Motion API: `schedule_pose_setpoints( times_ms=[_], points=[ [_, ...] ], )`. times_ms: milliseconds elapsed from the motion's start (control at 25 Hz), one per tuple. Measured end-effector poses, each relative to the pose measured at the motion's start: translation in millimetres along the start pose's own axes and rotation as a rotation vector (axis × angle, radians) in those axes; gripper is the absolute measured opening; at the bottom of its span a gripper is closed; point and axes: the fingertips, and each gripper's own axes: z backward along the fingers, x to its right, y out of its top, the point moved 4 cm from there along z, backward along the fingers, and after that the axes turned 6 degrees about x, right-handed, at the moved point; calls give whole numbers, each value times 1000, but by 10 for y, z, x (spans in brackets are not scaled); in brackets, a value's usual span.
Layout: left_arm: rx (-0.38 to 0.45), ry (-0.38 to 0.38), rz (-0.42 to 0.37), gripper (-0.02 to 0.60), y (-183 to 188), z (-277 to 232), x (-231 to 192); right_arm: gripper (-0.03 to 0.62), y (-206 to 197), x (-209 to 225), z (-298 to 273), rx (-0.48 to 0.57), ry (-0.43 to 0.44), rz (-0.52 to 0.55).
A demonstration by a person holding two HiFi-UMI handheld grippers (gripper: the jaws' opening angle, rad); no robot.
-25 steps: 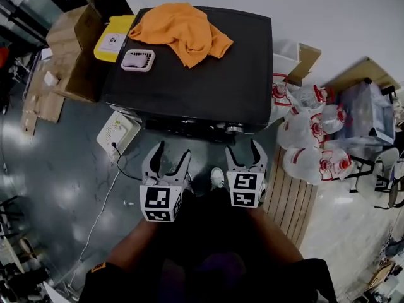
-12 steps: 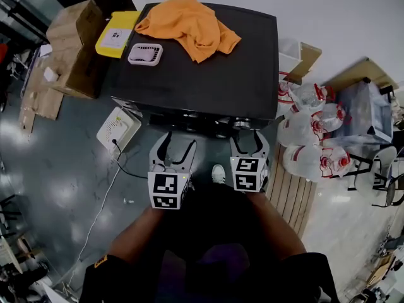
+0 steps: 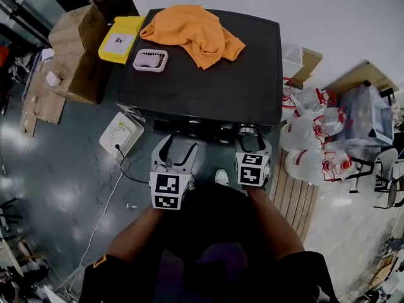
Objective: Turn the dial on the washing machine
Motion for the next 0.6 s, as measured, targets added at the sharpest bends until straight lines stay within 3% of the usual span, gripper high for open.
schedule_pose_setpoints(
  times_ms=[240,400,600],
  points=[
    [-10,-7,-8,291,-31,-32,-64,319,-6,-24,-109,-2,-5,-15],
    [-8,-7,0,291,-30,-50,-89,253,-46,53,-125,-8,-28,-55],
    [-4,-10,12,291,-25,-64,-101,239,-72,123,-131,10,62,-253]
  ],
)
